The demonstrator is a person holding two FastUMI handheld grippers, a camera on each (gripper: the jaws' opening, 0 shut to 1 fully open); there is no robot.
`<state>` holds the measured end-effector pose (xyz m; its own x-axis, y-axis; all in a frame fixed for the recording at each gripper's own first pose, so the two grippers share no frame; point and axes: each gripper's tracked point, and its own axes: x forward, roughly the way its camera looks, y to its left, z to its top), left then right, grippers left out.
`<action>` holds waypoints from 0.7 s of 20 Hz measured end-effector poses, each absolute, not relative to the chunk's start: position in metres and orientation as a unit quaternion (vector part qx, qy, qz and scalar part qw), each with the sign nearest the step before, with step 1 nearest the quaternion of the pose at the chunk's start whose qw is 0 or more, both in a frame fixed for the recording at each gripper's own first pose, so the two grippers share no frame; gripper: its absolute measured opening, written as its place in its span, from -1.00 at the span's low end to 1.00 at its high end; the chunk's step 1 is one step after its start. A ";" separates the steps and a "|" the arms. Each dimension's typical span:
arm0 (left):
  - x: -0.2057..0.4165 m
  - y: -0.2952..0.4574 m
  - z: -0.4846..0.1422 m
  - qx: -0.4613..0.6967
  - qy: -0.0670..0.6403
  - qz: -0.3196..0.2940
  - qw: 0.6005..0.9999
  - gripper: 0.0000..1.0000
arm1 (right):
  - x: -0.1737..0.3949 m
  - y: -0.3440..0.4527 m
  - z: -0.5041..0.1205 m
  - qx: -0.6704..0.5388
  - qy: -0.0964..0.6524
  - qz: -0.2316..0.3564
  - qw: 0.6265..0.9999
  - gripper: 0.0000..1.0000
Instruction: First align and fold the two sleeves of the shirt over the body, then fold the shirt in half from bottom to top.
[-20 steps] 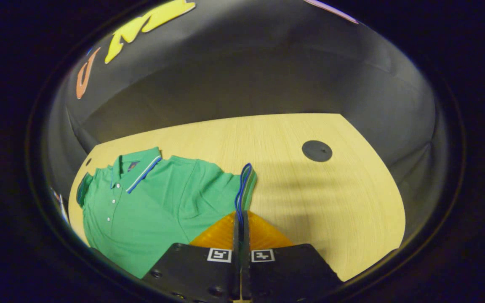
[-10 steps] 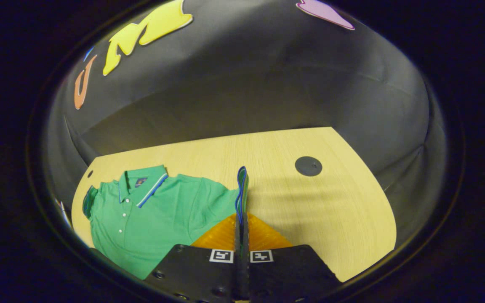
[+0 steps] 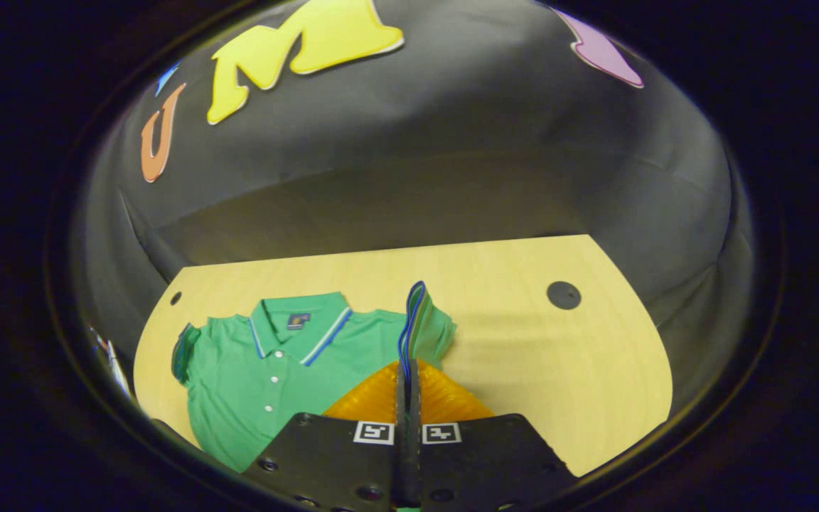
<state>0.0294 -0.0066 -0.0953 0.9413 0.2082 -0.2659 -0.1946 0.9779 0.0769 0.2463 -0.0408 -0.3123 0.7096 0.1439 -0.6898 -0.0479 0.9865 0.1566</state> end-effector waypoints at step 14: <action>-0.003 0.055 -0.088 0.008 0.134 0.149 0.980 1.00 | 0.224 0.071 -0.287 0.076 0.377 0.131 0.914 0.61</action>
